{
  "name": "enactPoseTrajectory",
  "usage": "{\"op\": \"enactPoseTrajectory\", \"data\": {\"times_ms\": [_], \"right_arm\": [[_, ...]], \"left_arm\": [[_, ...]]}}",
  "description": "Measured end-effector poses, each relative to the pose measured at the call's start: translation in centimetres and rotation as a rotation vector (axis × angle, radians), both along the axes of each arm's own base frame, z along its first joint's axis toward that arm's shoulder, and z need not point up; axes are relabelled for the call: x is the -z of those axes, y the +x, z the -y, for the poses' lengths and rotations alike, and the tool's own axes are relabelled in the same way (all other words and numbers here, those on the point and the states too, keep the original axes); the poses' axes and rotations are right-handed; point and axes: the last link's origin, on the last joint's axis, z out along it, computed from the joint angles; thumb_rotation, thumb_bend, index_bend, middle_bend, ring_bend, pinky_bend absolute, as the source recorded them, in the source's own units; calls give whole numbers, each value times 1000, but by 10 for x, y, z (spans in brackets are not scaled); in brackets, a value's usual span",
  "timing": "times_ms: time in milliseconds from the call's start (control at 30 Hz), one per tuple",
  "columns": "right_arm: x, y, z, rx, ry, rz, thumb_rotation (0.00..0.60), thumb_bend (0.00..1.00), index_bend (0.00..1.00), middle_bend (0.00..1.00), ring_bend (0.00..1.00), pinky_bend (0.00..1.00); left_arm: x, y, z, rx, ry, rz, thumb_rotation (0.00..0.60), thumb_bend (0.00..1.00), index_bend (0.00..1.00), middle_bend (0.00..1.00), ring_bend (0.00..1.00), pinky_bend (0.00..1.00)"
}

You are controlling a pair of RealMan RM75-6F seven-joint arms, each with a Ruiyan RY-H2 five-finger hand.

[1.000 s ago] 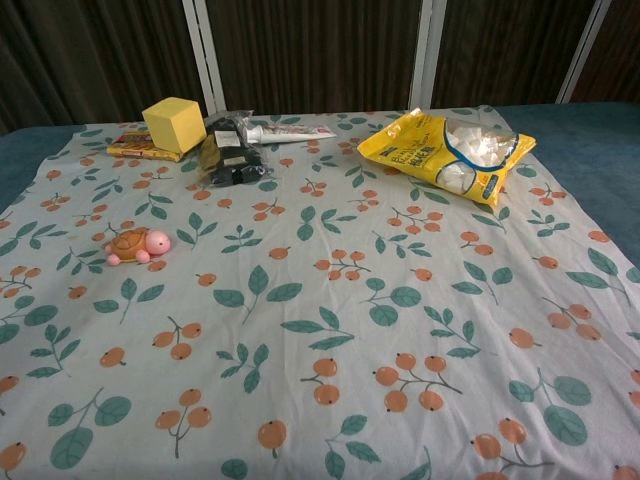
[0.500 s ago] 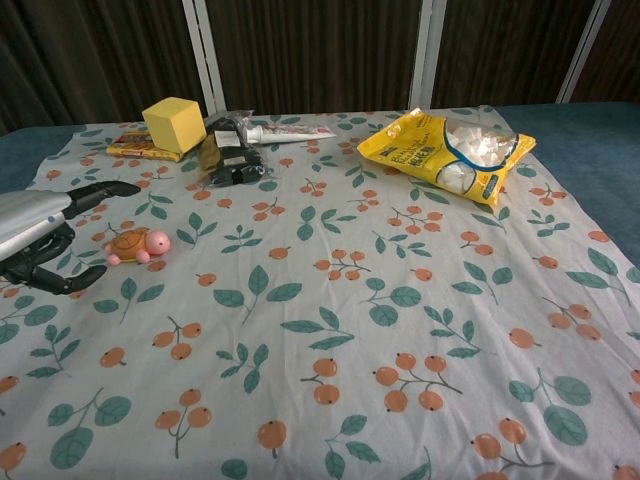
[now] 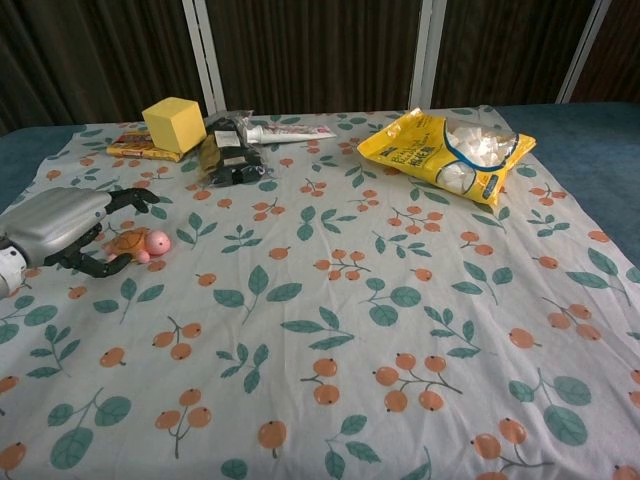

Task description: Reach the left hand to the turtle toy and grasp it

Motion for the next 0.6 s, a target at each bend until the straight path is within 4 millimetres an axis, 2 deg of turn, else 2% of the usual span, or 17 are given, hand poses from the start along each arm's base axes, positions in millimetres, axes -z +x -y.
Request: {"op": "enactPoseTrajectory", "data": {"times_ms": [100,300,600], "right_arm": [[0,0,0,-1,0,1,600,128,0,0,0,0],[-2,1,-1,-4,2,11,600,128,0,0,0,0],[0,2,-2,-6,16,12,600,128,0,0,0,0]], "left_arm": [[1,-5,-4,-8,10,-24,600,385,178,205,898,1000],[3,-14,-5,-19,16,-70,600,386,289,263,898,1000],[6,-17,-5,-18,10,-69,600,386,328,334,898,1000]]}}
